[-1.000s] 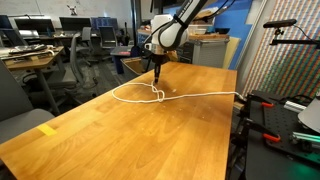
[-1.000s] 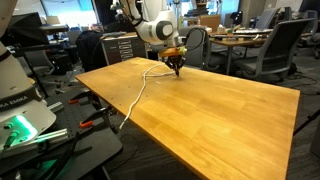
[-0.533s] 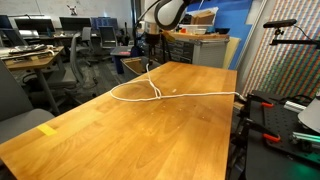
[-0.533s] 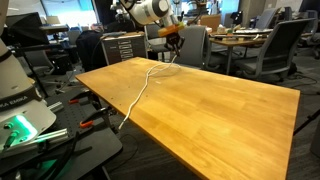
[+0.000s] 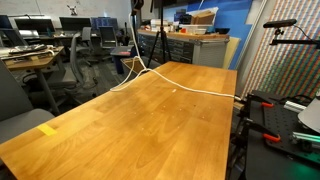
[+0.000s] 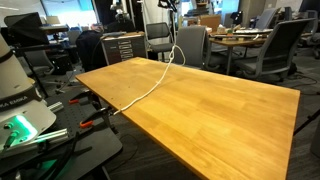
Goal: Make a knot using the object on the table
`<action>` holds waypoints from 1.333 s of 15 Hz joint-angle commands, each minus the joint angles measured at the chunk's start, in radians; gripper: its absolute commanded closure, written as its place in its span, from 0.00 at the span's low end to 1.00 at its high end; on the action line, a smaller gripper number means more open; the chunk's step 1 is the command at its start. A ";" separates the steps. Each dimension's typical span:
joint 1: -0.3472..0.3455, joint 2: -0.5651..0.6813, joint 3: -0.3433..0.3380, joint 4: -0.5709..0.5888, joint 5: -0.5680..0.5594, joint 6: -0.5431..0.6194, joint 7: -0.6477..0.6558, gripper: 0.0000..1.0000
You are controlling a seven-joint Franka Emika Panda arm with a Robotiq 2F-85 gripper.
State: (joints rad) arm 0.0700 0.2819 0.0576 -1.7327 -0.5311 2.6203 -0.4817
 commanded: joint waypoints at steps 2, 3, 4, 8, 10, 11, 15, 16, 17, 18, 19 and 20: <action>0.010 -0.194 -0.005 -0.026 0.012 0.063 0.086 0.98; 0.008 -0.232 -0.003 -0.024 0.018 0.071 0.106 0.98; 0.006 -0.269 -0.002 -0.020 0.022 0.077 0.123 0.98; 0.001 -0.407 0.008 0.011 0.011 0.103 0.198 0.98; 0.005 -0.469 0.016 0.031 -0.010 0.119 0.246 0.98; 0.003 -0.501 0.022 0.036 -0.015 0.135 0.263 0.98; -0.010 -0.556 0.046 0.083 -0.029 0.237 0.346 0.98; -0.016 -0.560 0.050 0.097 -0.029 0.266 0.373 0.98; -0.030 -0.558 0.057 0.111 -0.039 0.300 0.412 0.98; -0.042 -0.556 0.060 0.123 -0.046 0.336 0.446 0.98; -0.060 -0.544 0.064 0.125 -0.061 0.393 0.492 0.98; -0.083 -0.537 0.070 0.138 -0.073 0.431 0.537 0.98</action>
State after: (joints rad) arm 0.0583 -0.2847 0.1018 -1.6372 -0.5504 2.9282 -0.0746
